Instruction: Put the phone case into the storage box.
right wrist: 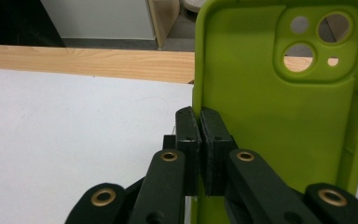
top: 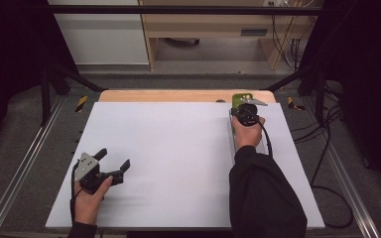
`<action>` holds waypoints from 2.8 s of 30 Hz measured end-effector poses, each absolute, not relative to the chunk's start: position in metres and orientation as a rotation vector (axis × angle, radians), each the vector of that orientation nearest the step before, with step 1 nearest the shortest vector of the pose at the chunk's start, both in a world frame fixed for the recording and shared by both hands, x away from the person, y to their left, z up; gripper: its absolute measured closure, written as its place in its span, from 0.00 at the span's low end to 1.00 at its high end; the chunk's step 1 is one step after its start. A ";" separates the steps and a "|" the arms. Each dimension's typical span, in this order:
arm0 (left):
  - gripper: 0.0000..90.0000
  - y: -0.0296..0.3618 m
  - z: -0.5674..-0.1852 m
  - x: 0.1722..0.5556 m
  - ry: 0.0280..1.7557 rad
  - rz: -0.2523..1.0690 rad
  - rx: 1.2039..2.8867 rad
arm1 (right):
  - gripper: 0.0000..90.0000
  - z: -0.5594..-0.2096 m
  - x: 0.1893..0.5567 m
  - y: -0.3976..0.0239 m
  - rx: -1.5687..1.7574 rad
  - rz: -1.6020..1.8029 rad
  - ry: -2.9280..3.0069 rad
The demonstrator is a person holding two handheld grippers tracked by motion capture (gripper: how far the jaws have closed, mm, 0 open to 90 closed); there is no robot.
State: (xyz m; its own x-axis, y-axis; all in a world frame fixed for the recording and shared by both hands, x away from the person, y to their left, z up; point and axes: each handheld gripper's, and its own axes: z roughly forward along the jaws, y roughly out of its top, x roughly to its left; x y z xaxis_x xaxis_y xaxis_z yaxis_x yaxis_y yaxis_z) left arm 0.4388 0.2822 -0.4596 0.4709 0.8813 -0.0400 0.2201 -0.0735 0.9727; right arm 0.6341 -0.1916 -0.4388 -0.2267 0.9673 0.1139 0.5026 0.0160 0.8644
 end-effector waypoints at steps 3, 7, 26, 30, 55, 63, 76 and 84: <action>0.03 0.282 -0.460 0.439 0.984 0.728 1.581 | 0.97 -0.439 0.634 -0.192 1.498 1.139 1.775; 0.03 0.283 -0.460 0.439 0.990 0.731 1.578 | 0.97 -0.438 0.635 -0.193 1.503 1.139 1.776; 0.03 0.285 -0.460 0.439 0.995 0.737 1.567 | 0.97 -0.438 0.635 -0.193 1.506 1.143 1.785; 0.03 0.285 -0.460 0.439 0.995 0.738 1.567 | 0.97 -0.438 0.635 -0.192 1.503 1.141 1.788; 0.03 0.286 -0.459 0.438 0.998 0.748 1.560 | 0.93 -0.438 0.635 -0.193 1.513 1.147 1.789; 0.03 0.286 -0.459 0.438 0.996 0.742 1.559 | 0.90 -0.438 0.635 -0.193 1.516 1.141 1.787; 0.03 0.288 -0.458 0.438 1.001 0.750 1.556 | 0.87 -0.436 0.634 -0.193 1.518 1.138 1.778; 0.03 0.288 -0.458 0.438 0.998 0.742 1.555 | 0.85 -0.433 0.634 -0.192 1.510 1.150 1.771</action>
